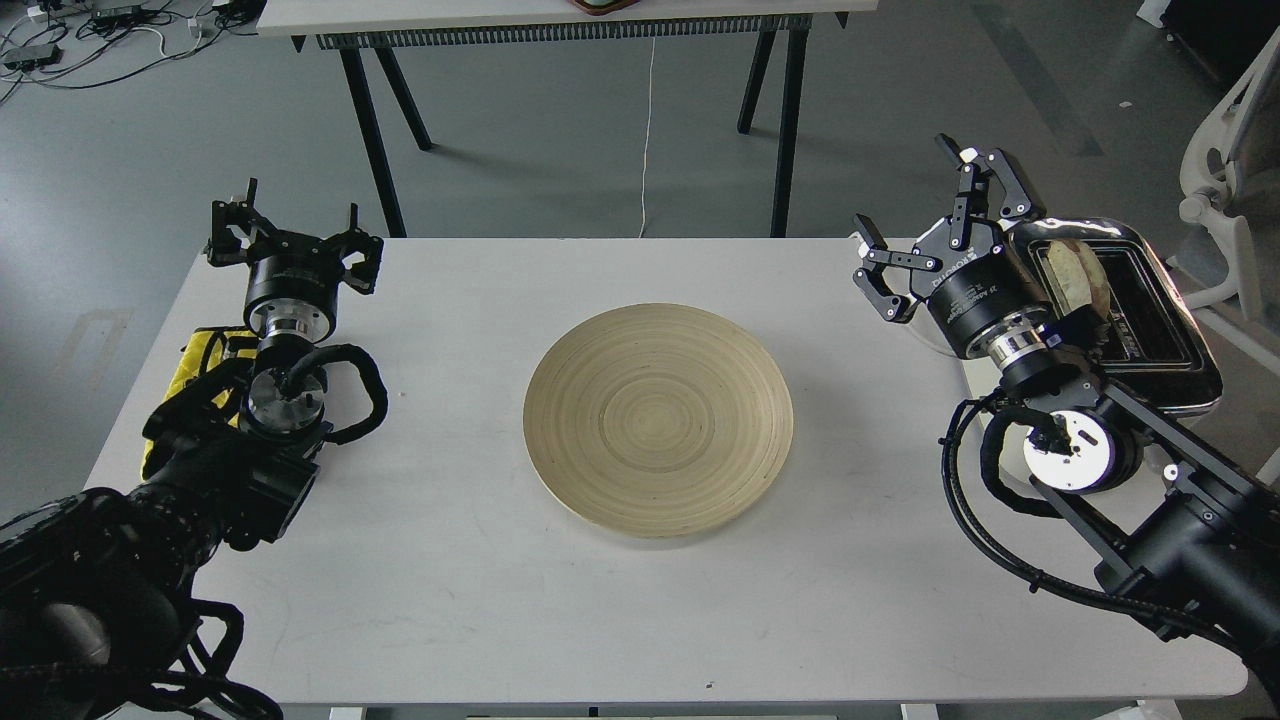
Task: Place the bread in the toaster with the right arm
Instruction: 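Release the bread and raise the right gripper away from the toaster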
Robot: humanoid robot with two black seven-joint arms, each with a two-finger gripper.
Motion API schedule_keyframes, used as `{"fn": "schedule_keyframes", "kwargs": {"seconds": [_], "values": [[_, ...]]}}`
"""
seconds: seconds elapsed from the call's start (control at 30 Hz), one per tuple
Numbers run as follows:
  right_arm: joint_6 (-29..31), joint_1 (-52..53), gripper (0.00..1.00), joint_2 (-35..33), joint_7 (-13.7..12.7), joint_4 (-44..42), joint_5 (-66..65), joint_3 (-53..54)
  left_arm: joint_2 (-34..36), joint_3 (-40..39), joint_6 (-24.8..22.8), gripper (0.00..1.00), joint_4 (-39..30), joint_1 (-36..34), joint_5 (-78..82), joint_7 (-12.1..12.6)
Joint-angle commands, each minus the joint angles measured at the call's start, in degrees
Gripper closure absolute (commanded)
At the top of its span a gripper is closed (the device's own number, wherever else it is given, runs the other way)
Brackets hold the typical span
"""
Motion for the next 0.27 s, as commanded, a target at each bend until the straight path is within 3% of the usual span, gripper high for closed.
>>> {"fn": "schedule_keyframes", "kwargs": {"seconds": [0.0,0.23], "values": [[6.87,-2.71,0.00,4.14,-0.18,-3.22,0.34,5.33,0.04,0.00,0.00,0.00,0.00,0.00,0.00,0.01],[8.82,-3.15,0.00,4.67,0.17,-3.40,1.13,6.48,0.04,0.00,0.00,0.00,0.00,0.00,0.00,0.01]]}}
